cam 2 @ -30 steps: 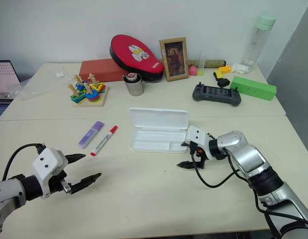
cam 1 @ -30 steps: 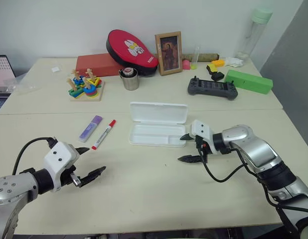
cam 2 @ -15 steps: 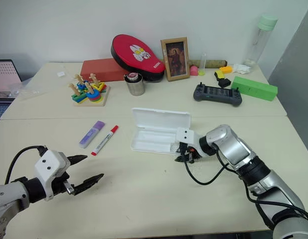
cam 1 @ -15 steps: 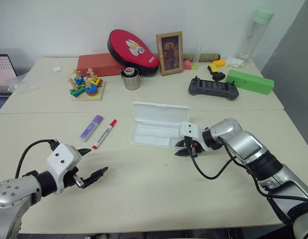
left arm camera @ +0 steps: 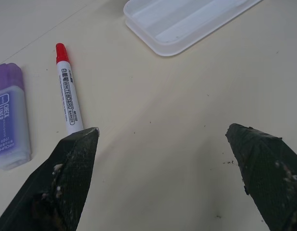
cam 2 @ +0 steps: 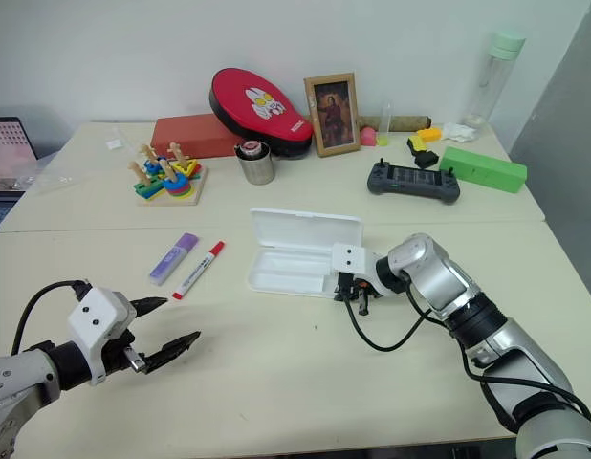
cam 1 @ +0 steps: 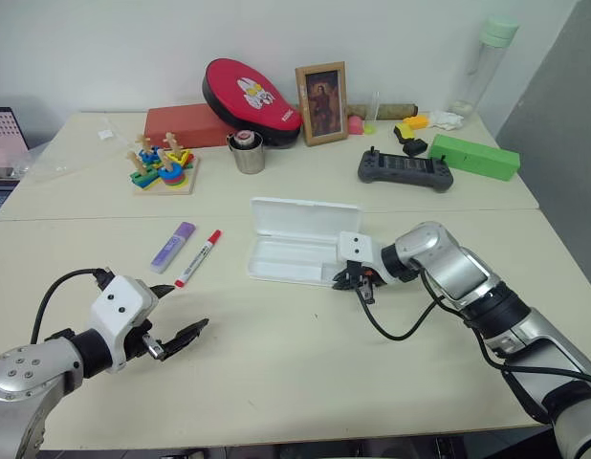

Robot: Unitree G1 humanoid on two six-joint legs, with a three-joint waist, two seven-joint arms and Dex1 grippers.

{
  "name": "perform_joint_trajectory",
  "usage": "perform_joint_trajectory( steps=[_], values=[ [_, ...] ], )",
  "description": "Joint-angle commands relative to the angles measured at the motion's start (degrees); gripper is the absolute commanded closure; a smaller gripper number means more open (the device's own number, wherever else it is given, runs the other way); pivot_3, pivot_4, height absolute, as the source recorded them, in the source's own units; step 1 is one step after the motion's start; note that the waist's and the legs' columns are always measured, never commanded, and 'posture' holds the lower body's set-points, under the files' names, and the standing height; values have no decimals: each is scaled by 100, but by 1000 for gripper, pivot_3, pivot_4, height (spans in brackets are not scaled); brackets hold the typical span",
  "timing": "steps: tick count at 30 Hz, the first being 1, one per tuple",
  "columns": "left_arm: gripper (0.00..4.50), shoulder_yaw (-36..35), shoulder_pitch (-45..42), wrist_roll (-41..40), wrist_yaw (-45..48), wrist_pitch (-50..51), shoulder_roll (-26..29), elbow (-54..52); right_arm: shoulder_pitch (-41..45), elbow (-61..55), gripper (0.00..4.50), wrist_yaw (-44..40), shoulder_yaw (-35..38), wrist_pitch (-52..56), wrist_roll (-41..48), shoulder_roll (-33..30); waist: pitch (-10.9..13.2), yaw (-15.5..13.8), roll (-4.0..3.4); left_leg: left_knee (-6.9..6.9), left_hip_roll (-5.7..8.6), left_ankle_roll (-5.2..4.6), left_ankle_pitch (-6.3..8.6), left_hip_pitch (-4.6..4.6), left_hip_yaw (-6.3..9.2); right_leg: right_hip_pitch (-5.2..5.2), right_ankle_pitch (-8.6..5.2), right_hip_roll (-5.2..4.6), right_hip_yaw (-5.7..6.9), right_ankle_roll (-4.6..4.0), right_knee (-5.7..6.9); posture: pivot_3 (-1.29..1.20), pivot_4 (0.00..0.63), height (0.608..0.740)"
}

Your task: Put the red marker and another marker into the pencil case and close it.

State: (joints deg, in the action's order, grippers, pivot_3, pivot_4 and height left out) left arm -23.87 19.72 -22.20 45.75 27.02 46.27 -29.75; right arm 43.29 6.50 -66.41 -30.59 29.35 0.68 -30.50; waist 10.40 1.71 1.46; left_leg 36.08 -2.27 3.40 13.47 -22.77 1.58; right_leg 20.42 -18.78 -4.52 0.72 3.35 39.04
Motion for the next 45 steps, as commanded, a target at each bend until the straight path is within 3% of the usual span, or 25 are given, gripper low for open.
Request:
perform_joint_trajectory(
  steps=[1,14,27,33,41,45],
  values=[
    [0,-13,-27,55,24,-79,45,-109,-247,-749,4451,-304,200,-151,127,-372,1,-15,-1,-1,-10,0,0,-5,-4,4,0,9,0,0,-3,0,150,740],
    [0,144,-74,224,32,-150,52,-69,-1399,-2459,4451,-580,805,239,1178,-867,2,-7,-2,-3,-43,2,1,-3,-9,9,-3,40,-3,-19,-3,0,150,740],
    [0,107,-67,227,73,-91,112,-97,-1480,-2330,4451,-520,372,184,780,-1048,2,-12,-1,-2,-44,2,1,-4,-11,10,-2,42,-5,-20,-5,0,150,740],
    [0,93,-100,236,101,-109,138,-44,-1467,-2251,3181,-703,396,0,760,-1141,2,-13,-1,-1,-43,2,1,-4,-10,9,-2,42,-4,-20,-4,0,150,740],
    [0,63,-112,254,159,-183,144,79,-1302,-2448,1073,-959,739,341,1292,-1228,2,-13,-1,-1,-44,2,1,-4,-11,9,-2,42,-5,-20,-4,0,150,740],
    [0,41,-170,371,75,-328,121,253,-1004,-2449,1073,-844,1106,754,1680,-1124,2,-12,-1,-1,-44,2,1,-4,-10,9,-2,42,-4,-21,-4,0,150,740]
  ],
)
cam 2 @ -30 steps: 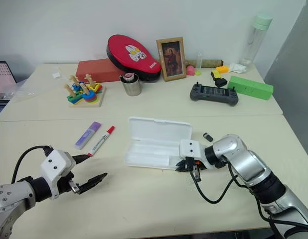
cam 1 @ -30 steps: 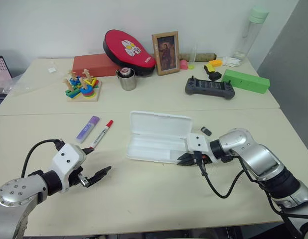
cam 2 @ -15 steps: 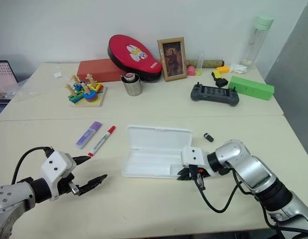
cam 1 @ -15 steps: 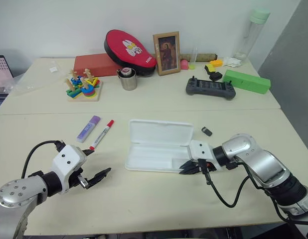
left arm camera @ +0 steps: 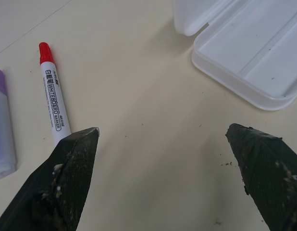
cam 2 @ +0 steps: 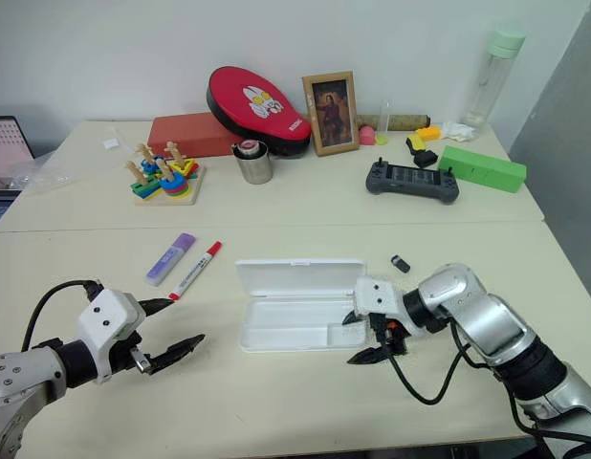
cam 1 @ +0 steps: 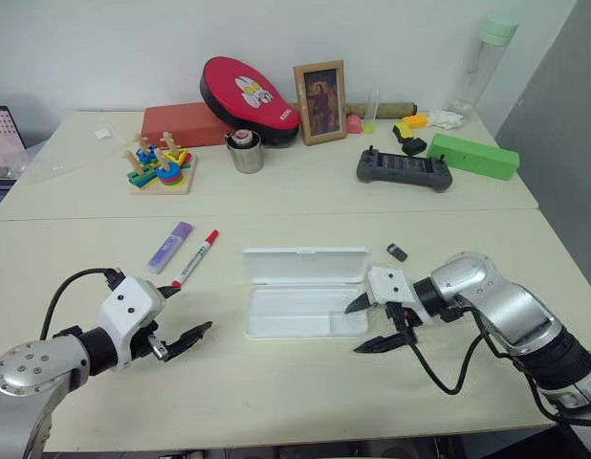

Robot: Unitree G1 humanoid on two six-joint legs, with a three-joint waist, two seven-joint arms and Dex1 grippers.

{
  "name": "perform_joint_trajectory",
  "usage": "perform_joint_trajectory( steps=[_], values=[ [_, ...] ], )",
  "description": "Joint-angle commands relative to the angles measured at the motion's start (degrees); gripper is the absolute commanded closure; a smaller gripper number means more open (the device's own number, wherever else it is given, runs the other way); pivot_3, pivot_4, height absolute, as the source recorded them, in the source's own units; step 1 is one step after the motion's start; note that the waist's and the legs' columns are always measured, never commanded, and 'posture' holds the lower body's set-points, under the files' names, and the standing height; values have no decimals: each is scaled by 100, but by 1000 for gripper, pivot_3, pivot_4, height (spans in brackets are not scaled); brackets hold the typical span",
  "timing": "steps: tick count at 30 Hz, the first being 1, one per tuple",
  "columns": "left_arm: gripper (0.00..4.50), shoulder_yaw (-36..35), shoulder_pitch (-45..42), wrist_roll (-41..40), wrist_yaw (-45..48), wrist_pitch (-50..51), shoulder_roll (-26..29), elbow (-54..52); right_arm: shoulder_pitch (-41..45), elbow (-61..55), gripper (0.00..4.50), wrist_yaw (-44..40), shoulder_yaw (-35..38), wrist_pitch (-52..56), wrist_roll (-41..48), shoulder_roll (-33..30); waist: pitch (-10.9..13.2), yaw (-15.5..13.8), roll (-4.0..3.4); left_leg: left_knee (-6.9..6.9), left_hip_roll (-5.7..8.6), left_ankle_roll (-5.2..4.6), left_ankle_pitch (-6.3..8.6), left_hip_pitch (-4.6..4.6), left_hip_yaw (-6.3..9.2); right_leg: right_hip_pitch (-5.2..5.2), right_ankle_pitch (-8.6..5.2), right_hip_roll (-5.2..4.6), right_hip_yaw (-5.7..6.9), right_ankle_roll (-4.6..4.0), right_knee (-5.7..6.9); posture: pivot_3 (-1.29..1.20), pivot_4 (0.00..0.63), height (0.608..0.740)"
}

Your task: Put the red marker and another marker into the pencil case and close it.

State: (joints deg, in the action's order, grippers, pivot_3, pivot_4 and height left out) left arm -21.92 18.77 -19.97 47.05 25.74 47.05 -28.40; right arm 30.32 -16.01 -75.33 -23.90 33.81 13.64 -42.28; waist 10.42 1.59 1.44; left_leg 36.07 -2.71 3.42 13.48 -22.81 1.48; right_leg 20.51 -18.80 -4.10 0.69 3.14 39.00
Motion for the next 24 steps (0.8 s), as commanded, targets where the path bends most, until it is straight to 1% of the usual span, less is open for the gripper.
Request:
perform_joint_trajectory(
  steps=[1,5,7,9,12,15,19,22,24],
  values=[
    [0,-159,-161,179,-119,-235,24,197,438,-254,1073,33,606,526,614,56,0,1,0,0,0,0,0,0,0,0,0,0,0,0,0,0,150,740],
    [0,-80,-457,371,-326,-240,49,423,684,-441,1073,7,904,966,1099,-6,1,-4,-1,0,0,0,0,0,2,1,2,0,3,-3,2,0,150,740],
    [0,-13,-591,470,-363,-203,119,493,728,-512,1073,74,944,1004,1140,-29,1,-5,-1,0,0,0,0,-1,2,-1,2,0,3,-3,-1,0,150,740],
    [0,42,-839,446,-405,85,187,557,771,-613,1073,119,1009,1037,1219,-63,2,-11,-1,0,0,0,0,-3,0,1,2,0,2,-2,-3,0,150,740],
    [0,246,-1183,636,-525,304,284,761,869,-688,1073,203,1081,1124,1336,-49,2,-10,-1,0,0,0,0,-5,1,3,2,0,3,-2,-1,0,150,740],
    [0,485,-1571,653,-562,474,289,955,1000,-708,1073,334,1147,1159,1423,-2,2,-6,-1,1,0,0,0,-3,0,4,2,0,1,-2,4,0,150,740],
    [0,906,-2199,689,-665,545,60,1459,1145,-688,1073,478,1180,1153,1476,58,2,-7,-1,0,0,0,0,-5,1,5,2,1,3,-2,4,0,150,740],
    [0,1074,-2389,745,-664,516,1,1680,1165,-683,1073,583,1183,1095,1472,60,2,5,-1,1,0,0,0,-7,0,6,2,1,1,-2,1,0,150,740],
    [0,1280,-2705,870,-802,413,-142,2048,1207,-758,1073,707,1289,1212,1601,91,3,-1,-2,0,0,0,0,-7,-3,9,2,1,-3,-1,-1,0,150,740]
  ],
)
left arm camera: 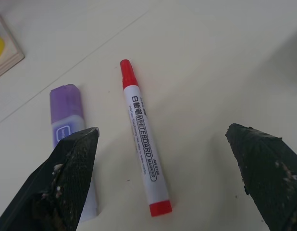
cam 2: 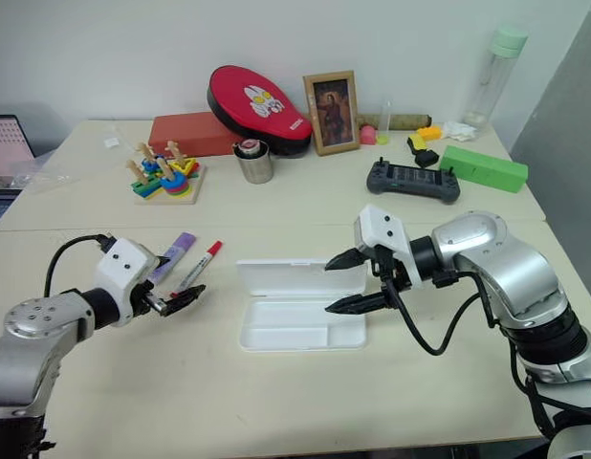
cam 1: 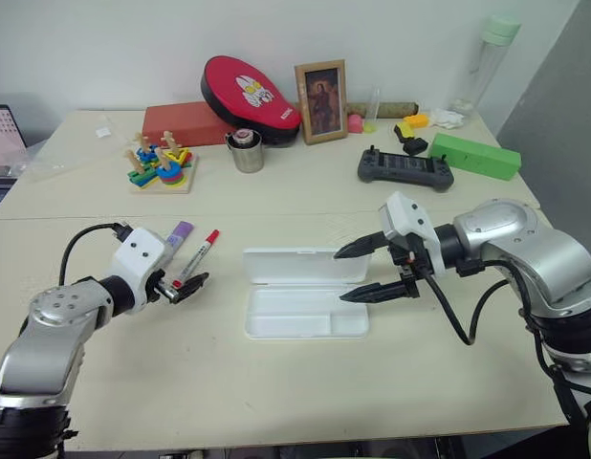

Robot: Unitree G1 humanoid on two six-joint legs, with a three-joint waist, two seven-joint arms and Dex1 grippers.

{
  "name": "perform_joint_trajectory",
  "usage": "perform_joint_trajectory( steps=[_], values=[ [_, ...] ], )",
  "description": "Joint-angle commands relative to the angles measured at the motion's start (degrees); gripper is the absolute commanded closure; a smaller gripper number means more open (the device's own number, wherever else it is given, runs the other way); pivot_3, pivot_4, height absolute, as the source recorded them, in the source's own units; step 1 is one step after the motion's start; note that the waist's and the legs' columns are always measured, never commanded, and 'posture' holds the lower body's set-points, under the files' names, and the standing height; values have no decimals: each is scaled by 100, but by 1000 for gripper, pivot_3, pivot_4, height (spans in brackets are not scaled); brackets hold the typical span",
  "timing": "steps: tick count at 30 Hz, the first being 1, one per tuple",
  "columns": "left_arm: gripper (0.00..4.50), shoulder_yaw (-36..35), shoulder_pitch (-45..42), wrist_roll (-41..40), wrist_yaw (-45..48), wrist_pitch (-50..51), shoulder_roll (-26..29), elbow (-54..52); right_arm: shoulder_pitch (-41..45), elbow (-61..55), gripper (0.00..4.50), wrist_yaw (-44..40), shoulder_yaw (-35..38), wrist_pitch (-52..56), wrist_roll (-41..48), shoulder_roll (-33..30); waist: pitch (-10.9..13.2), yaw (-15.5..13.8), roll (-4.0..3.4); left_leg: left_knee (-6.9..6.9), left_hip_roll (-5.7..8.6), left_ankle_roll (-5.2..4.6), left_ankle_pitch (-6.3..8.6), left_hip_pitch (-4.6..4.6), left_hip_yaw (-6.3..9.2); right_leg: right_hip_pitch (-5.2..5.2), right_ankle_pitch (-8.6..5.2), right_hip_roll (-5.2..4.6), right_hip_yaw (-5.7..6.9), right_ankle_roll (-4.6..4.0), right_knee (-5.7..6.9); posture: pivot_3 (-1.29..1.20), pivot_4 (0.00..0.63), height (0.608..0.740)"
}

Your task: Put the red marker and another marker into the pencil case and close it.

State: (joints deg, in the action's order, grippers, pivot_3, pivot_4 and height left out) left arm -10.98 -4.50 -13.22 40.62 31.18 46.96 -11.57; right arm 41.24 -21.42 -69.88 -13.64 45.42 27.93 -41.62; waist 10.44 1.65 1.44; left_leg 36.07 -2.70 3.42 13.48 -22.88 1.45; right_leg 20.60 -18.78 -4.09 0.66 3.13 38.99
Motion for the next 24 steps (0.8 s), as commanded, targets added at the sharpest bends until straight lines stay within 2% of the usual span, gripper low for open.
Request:
perform_joint_trajectory(
  steps=[1,9,18,24],
  values=[
    [0,262,-564,203,-228,-105,-251,559,140,-250,1073,237,301,103,220,47,1,-11,-2,0,0,0,0,-2,1,4,0,0,2,0,2,0,150,740],
    [0,533,-1222,237,-396,204,-637,1348,259,-300,1073,390,307,118,317,-37,1,-13,0,2,0,0,0,-3,2,6,0,2,2,0,5,0,150,740],
    [0,627,-1303,188,-373,483,-716,1347,394,-299,1073,449,32,-353,-159,-123,1,-11,0,4,0,0,-1,1,3,2,0,2,2,0,10,0,150,740],
    [0,629,-1318,137,-387,735,-723,1323,652,-96,1073,927,-148,-75,-458,111,1,-10,0,5,0,1,-1,1,3,1,0,2,1,0,10,0,150,740]
  ],
)
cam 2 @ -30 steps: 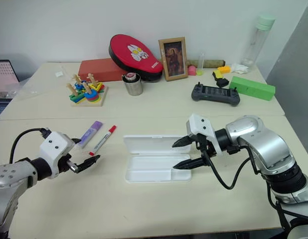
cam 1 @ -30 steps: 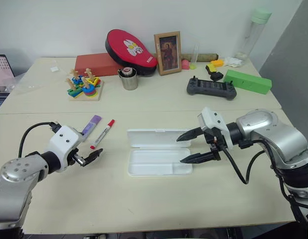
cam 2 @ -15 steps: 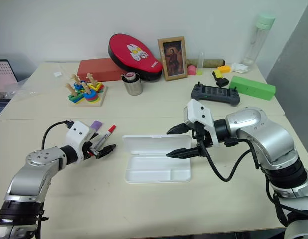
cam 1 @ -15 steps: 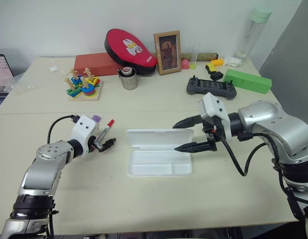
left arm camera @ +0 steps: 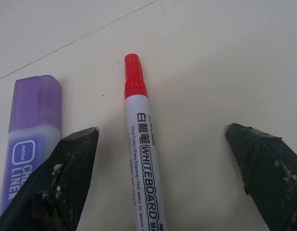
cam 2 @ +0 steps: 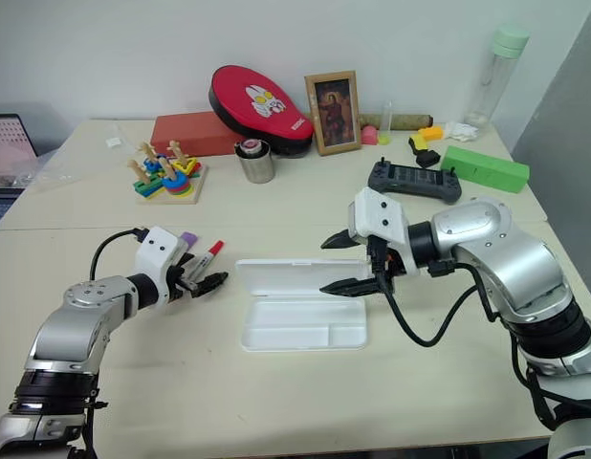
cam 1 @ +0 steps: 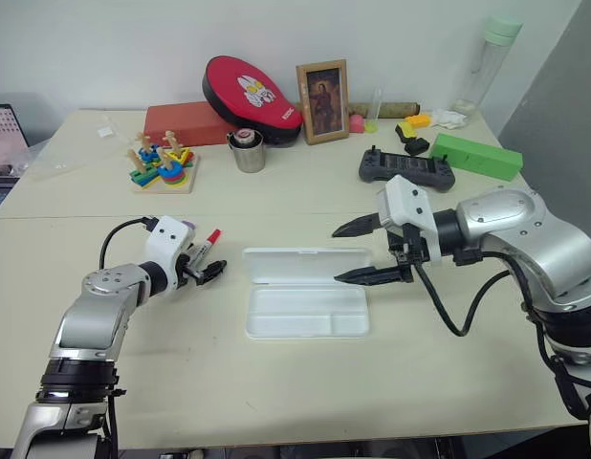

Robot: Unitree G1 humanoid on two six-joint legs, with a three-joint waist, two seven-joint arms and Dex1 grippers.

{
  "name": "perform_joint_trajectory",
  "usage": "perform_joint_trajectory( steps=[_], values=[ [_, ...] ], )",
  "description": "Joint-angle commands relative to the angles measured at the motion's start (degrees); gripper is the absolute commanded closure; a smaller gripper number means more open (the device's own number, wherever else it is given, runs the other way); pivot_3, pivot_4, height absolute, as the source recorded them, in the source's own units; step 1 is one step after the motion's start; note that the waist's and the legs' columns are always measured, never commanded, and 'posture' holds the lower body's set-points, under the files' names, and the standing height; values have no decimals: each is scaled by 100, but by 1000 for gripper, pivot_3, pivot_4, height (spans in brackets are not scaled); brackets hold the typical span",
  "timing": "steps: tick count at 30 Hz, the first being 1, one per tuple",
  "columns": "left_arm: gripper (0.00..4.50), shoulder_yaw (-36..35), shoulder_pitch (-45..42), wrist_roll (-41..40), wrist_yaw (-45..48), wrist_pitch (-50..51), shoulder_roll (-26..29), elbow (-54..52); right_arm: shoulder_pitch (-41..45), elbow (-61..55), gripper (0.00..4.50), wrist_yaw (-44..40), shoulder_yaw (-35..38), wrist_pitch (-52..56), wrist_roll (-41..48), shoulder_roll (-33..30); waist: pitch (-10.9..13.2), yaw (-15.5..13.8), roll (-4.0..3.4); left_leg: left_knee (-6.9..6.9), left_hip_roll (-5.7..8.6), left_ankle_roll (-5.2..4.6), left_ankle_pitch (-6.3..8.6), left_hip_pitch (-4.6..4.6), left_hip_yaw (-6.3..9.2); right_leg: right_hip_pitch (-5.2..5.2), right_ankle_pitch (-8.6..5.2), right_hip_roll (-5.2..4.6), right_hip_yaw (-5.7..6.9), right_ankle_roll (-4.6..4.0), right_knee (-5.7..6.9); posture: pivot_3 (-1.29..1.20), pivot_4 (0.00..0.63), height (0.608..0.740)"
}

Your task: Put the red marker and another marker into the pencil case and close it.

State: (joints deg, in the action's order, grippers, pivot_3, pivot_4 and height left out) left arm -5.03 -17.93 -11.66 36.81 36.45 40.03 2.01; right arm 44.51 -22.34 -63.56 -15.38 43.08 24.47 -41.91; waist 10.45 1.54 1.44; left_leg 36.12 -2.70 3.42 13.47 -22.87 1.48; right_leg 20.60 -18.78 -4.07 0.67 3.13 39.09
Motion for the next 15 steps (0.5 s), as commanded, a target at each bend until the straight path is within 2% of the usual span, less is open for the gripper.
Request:
perform_joint_trajectory(
  steps=[1,2,5,15],
  values=[
    [0,37,22,-25,1,233,-30,-41,379,26,1073,360,34,248,-101,201,0,1,0,0,0,0,0,1,0,0,0,0,0,0,1,0,150,740],
    [0,39,21,-27,7,248,-29,-47,416,43,1073,401,37,305,-94,237,0,1,0,0,0,0,0,1,1,0,0,0,0,0,2,0,150,740],
    [476,37,-22,-61,-12,322,-67,-45,513,48,1038,486,116,499,31,355,0,-2,0,0,0,0,0,1,2,0,0,0,1,0,2,0,150,740],
    [2375,-11,-65,-226,-5,545,-85,-106,436,2,1038,508,114,608,40,323,0,-1,0,0,0,0,0,4,3,-2,1,0,2,-1,10,0,150,740]
  ],
)
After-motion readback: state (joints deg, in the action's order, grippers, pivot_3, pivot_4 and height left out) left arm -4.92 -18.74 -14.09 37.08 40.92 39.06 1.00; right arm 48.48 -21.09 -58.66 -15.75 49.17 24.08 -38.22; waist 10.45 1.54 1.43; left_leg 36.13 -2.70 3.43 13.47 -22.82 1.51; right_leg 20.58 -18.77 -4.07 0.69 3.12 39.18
